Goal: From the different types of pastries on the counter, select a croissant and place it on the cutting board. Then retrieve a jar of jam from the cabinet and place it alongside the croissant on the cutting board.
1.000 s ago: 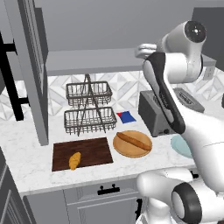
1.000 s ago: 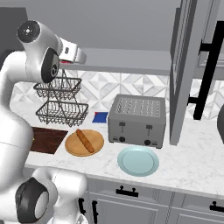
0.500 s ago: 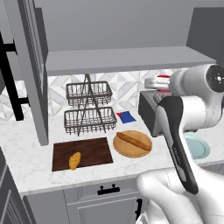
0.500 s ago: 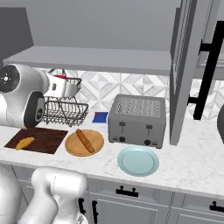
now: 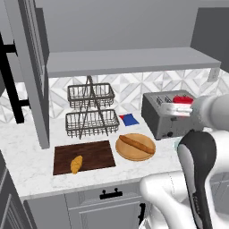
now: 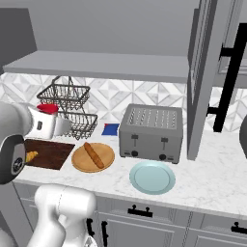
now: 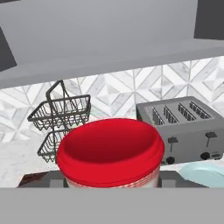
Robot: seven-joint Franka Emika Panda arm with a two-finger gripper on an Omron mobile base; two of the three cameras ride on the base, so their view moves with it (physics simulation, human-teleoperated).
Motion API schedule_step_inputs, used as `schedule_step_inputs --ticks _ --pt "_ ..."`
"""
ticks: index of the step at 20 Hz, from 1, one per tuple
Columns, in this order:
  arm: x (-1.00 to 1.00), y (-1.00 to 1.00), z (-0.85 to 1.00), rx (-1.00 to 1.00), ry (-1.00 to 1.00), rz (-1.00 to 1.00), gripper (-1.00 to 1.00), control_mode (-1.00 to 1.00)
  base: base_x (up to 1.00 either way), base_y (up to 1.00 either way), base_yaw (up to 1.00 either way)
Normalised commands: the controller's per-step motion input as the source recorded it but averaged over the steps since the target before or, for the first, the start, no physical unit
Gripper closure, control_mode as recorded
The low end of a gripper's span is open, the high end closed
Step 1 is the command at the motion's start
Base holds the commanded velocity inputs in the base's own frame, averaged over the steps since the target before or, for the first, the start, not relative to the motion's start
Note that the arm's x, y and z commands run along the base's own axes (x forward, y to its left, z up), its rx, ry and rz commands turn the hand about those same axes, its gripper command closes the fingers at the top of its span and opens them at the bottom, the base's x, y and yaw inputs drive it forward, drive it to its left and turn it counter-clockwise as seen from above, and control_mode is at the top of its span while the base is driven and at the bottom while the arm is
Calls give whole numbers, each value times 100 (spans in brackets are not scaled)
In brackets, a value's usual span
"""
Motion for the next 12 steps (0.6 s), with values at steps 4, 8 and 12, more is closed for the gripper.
schedule_step_inputs --ticks 4,8,12 --pt "-100 1 -8 0 25 1 100 -100 0 0 0" --pt "-71 16 -18 0 31 7 100 -100 0 0 0" --pt "17 44 -44 0 43 15 100 -100 0 0 0"
